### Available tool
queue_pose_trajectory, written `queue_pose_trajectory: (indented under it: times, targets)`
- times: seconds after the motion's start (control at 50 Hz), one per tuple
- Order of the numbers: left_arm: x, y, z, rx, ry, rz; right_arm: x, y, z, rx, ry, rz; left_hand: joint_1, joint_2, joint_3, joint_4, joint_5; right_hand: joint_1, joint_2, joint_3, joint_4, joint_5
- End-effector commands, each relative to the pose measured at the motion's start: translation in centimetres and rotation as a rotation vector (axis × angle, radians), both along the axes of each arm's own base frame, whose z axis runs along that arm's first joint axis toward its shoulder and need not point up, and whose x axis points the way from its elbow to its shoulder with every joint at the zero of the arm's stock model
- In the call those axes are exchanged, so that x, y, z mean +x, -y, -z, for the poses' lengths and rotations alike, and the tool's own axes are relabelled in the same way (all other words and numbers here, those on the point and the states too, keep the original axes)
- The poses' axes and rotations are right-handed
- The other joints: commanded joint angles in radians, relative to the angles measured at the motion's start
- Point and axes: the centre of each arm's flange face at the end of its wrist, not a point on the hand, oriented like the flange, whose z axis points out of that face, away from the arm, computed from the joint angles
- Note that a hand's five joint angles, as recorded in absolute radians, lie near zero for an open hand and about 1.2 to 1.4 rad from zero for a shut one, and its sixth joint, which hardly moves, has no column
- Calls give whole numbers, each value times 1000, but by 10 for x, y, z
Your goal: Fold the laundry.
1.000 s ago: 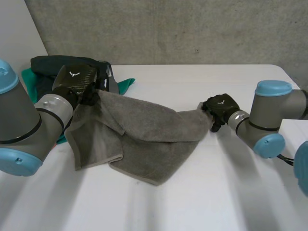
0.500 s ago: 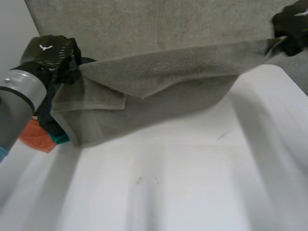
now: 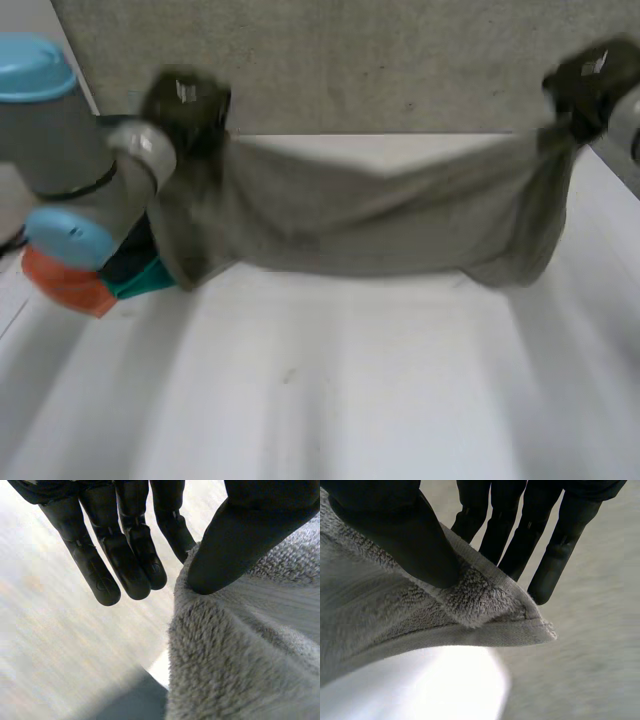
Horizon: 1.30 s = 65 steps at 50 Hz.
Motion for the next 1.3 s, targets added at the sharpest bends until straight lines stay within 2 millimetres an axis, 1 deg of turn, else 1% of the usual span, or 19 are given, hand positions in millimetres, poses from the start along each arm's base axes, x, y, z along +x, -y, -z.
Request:
queue_pose_trajectory:
  times: [0.02, 0.1, 0.14, 0.22, 0.3, 0.42, 0.48, 0.5, 0.58, 0.64, 0.72, 0.78, 0.8, 0.86, 0.9, 1.02, 1.14, 1.2, 1.3]
  targets:
    - [-11, 18, -117, -585, -310, 22, 0, 31, -88, -596, 313, 94, 279, 197, 201, 195, 218, 280, 227, 208, 199, 210]
    - [-6, 5, -139, -583, -394, 52, -4, 12, -110, -726, 350, 80, 279, 197, 201, 195, 218, 280, 227, 208, 199, 210]
    - [-3, 3, -137, -536, -414, 60, -4, 5, -110, -723, 346, 66, 279, 197, 201, 195, 218, 280, 227, 208, 199, 210]
    - [4, -12, -117, -355, -442, 93, -2, -5, -91, -648, 314, 13, 279, 197, 201, 195, 218, 280, 227, 208, 199, 210]
    - [16, -31, -94, -199, -418, 138, -3, -11, -52, -507, 269, -13, 279, 197, 201, 195, 218, 280, 227, 208, 199, 210]
    - [22, -53, -19, 102, -316, 180, -1, -32, 2, -255, 220, -58, 279, 197, 201, 195, 218, 280, 227, 208, 199, 210]
    - [23, -59, 7, 210, -285, 169, 0, -40, 33, -136, 192, -76, 279, 197, 201, 195, 218, 280, 227, 208, 199, 210]
    - [23, -61, 30, 287, -255, 151, 1, -41, 42, -106, 186, -79, 279, 197, 201, 195, 218, 280, 227, 208, 199, 210]
    - [20, -54, 81, 385, -135, 124, 2, -36, 98, 50, 153, -67, 279, 197, 201, 195, 218, 280, 227, 208, 199, 210]
    - [18, -45, 102, 372, -49, 103, 2, -34, 127, 123, 121, -56, 279, 197, 201, 195, 218, 280, 227, 208, 199, 210]
    - [3, -29, 139, 347, 74, 67, 3, -34, 147, 169, 96, -50, 265, 183, 187, 181, 204, 280, 227, 208, 199, 210]
    - [-4, -28, 156, 358, 110, 63, 3, -35, 154, 186, 91, -46, 81, -2, 3, -3, 20, 280, 227, 208, 199, 210]
    - [-10, -30, 162, 365, 118, 72, 3, -35, 156, 191, 91, -43, -158, -241, -236, -243, -219, 280, 227, 208, 199, 210]
    - [-15, -39, 166, 377, 130, 88, 0, -36, 159, 200, 96, -27, -556, -639, -634, -640, -617, 280, 227, 208, 199, 210]
    - [-19, -48, 160, 373, 131, 102, -1, -36, 159, 203, 97, -24, -586, -669, -665, -671, -647, 280, 227, 208, 199, 210]
    - [-4, -72, 88, 237, 32, 76, -2, -39, 160, 211, 98, -20, -616, -698, -694, -700, -677, 280, 227, 208, 199, 210]
    - [12, -102, 48, 154, -54, 69, -3, -40, 162, 217, 97, -19, -604, -687, -682, -688, -665, 280, 227, 208, 199, 210]
    - [21, -119, 46, 163, -52, 65, -3, -40, 161, 215, 97, -18, -510, -593, -589, -595, -571, 280, 227, 208, 199, 210]
    - [29, -137, 71, 263, -5, 59, -2, -41, 162, 218, 96, -18, -176, -259, -254, -260, -237, 280, 227, 208, 199, 210]
